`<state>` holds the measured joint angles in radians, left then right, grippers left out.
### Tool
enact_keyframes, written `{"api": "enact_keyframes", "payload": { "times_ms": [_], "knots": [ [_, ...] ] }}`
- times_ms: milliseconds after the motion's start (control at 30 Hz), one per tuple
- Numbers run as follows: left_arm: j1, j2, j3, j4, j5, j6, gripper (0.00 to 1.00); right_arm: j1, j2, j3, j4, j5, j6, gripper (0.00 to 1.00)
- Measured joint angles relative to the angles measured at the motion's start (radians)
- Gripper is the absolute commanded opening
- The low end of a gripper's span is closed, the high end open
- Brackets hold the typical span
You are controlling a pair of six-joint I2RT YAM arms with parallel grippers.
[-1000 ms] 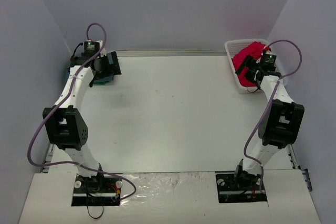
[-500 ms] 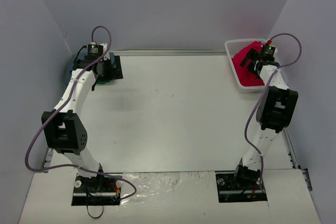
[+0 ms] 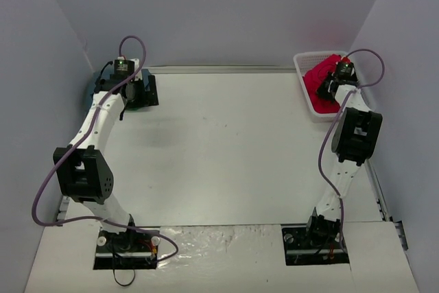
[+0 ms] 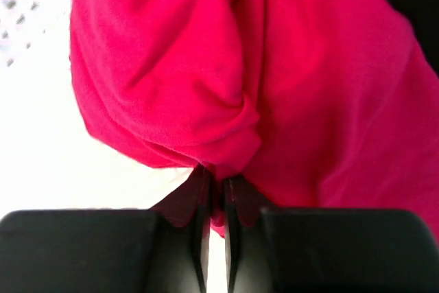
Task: Fold and stack the t-shirts
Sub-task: Grab crumpled tshirt from bin with the right arm
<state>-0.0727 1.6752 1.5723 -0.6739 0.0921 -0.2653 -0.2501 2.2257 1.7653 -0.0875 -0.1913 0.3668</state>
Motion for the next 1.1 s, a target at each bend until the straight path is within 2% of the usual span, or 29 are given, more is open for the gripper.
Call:
{"api": "enact_keyframes", "payload": {
  "times_ms": [267,400,733,900,1100],
  "knots": [
    [0.000,0.012,0.000,-0.001,0.014,-0.001,0.95,0.000,-0.034,-0.026,-0.004,-0.027,0.002,0.00],
    [-0.004,0.017,0.000,0.000,0.024,-0.004,0.98,0.001,-0.121,-0.057,-0.029,-0.047,0.000,0.00],
    [-0.053,0.032,0.000,0.006,0.049,-0.017,0.99,0.016,-0.351,-0.057,-0.040,-0.150,0.021,0.00],
    [-0.071,0.034,0.000,0.006,0.054,-0.023,1.00,0.065,-0.396,-0.057,-0.052,-0.212,0.024,0.00],
    [-0.072,0.034,0.002,0.006,0.045,-0.027,1.00,0.185,-0.431,-0.056,-0.072,-0.283,0.026,0.00]
  ]
}}
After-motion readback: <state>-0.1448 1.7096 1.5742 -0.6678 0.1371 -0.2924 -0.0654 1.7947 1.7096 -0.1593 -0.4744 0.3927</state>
